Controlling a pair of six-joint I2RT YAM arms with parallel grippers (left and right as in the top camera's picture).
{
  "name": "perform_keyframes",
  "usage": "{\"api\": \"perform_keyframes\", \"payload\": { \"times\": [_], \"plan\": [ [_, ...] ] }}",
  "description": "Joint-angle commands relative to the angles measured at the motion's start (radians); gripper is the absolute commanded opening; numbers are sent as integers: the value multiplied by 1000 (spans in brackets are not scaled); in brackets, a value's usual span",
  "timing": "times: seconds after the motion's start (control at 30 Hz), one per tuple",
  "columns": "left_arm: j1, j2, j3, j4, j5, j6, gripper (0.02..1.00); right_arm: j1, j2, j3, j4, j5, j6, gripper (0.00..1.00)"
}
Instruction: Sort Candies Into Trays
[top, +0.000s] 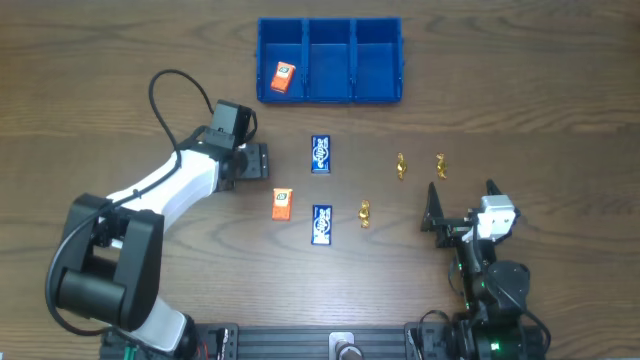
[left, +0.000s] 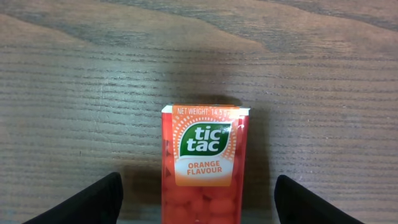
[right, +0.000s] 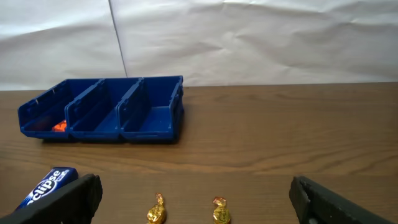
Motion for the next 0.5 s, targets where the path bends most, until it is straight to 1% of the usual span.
{"api": "perform_keyframes", "payload": {
  "times": [0.03, 0.3, 0.43, 0.5],
  "plan": [
    [3, 19, -2, 4, -5, 23, 776, 3, -7, -4, -3, -5, -10, 998],
    [3, 38, -2, 14, -5, 23, 737, 3, -7, -4, -3, -5, -10, 998],
    [2, 43, -2, 21, -5, 23, 606, 3, -7, -4, -3, -5, -10, 998],
    [1, 45, -2, 25, -5, 22, 483, 3, -7, -4, -3, -5, -10, 998]
  ]
}}
